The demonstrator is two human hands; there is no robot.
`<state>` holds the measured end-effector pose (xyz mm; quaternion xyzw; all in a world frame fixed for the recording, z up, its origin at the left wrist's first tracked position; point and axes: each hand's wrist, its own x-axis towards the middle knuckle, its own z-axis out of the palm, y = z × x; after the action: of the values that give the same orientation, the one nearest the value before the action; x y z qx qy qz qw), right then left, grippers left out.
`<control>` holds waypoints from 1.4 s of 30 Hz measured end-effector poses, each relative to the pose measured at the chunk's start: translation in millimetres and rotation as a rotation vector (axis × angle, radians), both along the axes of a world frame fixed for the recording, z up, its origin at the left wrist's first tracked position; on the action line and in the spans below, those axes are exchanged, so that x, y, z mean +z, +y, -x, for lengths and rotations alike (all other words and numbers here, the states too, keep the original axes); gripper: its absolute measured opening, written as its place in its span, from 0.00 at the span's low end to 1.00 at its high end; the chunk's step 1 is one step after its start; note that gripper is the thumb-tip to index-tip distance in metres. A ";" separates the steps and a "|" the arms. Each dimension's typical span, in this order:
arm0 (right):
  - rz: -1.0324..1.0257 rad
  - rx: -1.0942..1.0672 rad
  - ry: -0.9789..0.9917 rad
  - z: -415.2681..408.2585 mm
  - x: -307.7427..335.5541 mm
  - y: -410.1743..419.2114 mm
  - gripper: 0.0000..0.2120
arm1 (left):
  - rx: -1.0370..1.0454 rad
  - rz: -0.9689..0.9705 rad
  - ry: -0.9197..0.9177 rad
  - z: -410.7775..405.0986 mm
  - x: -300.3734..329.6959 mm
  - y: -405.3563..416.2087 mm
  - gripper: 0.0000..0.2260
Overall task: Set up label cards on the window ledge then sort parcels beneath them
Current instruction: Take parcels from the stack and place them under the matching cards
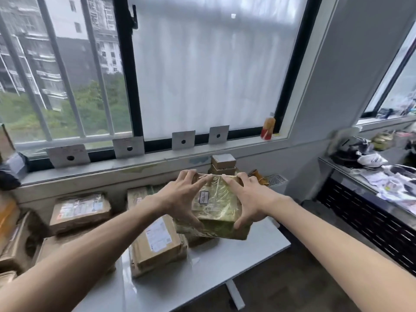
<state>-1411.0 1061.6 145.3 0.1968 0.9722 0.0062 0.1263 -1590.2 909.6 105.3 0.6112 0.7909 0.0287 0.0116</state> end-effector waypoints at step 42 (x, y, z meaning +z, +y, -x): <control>0.274 0.198 -0.138 12.4 -188.8 371.6 0.65 | 0.118 0.267 -0.204 -17.7 -160.3 312.7 0.58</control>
<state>-1423.4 1433.3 -43.5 0.0801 0.9676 -0.1004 0.2173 -1572.5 1222.3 -55.1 0.5507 0.8168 -0.0142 0.1713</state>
